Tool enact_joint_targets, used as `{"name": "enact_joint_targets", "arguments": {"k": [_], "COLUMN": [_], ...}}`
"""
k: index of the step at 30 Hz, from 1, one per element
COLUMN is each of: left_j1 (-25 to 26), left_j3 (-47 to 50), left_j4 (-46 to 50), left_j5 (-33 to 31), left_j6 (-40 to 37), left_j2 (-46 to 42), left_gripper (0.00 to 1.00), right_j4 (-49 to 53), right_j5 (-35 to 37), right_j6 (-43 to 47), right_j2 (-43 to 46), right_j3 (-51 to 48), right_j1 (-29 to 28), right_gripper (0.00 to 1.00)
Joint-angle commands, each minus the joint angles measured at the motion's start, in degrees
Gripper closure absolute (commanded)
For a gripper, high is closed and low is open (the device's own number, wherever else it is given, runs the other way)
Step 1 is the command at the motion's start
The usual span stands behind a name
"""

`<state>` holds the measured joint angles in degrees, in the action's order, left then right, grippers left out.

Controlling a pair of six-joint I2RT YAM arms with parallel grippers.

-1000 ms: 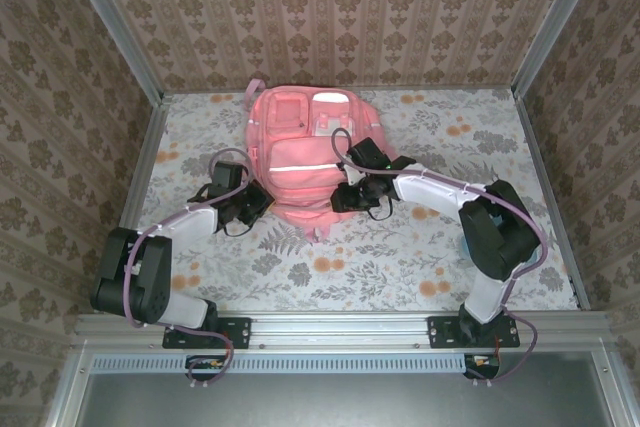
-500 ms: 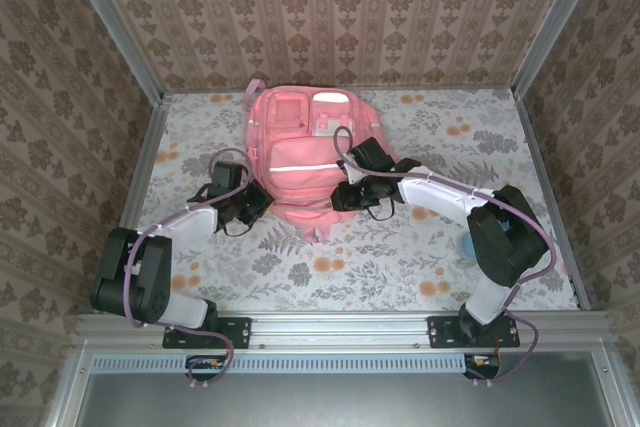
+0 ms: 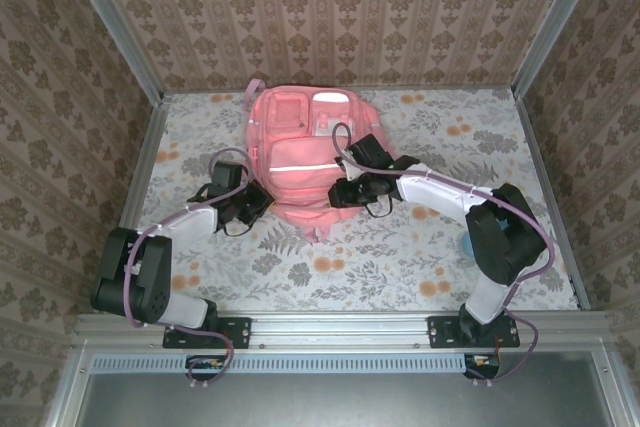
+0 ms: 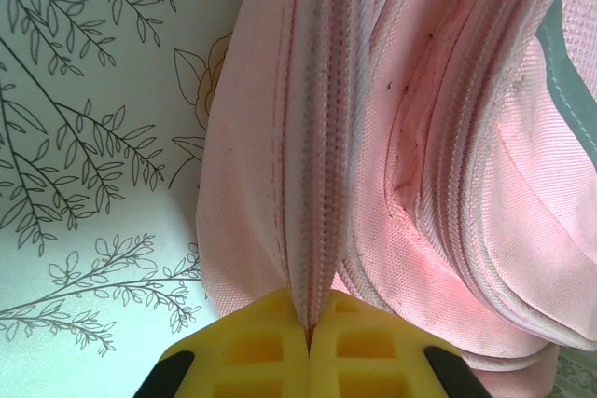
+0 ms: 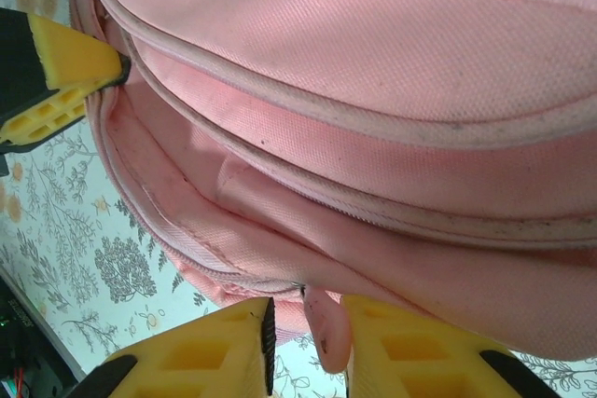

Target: Pack the student bag

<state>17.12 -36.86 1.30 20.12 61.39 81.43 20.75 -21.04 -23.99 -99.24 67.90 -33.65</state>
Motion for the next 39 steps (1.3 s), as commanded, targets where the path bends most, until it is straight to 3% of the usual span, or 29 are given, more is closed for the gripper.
{"name": "enact_joint_targets", "arguments": {"k": [1, 5, 11, 20, 26, 29, 33, 39], "left_j1": [-0.65, -0.62, -0.93, -4.56, -6.98, -7.46, -7.49, -7.72], "left_j3": [-0.38, -0.39, -0.07, 0.61, 0.83, 0.51, -0.63, -3.63], "left_j4": [0.61, 0.57, 0.87, 4.49, 7.11, 7.78, 10.67, 19.37], "left_j5": [-0.17, -0.34, -0.82, -1.68, -1.84, -1.51, -1.16, -3.24], "left_j6": [-1.69, -1.71, -1.88, -4.37, -6.09, -6.83, -8.74, -13.48], "left_j2": [0.22, 0.17, -0.07, -3.93, -6.82, -7.75, -8.86, -12.32], "left_gripper": [0.99, 1.0, 1.0, 1.0, 1.0, 1.0, 1.0, 0.54], "right_j4": [0.51, 2.08, 2.17, -3.21, -6.07, -5.22, -8.45, -10.09], "right_j5": [0.93, 1.22, 6.19, 32.01, 41.36, 37.27, 22.33, 12.86], "right_j6": [-0.58, -1.13, -1.35, 2.99, 3.87, 3.6, 3.26, 2.84], "right_j2": [-1.69, -3.46, -1.35, 12.12, 12.26, 10.6, 10.71, 11.05], "right_j3": [2.34, 3.79, 2.42, -10.56, -10.79, -7.53, -6.72, -5.92], "right_j1": [-0.19, -0.19, -0.19, -0.19, 0.4, 0.34, -0.41, -2.73], "right_gripper": [0.75, 0.78, 0.96, 1.0, 1.0, 1.0, 1.0, 1.0]}}
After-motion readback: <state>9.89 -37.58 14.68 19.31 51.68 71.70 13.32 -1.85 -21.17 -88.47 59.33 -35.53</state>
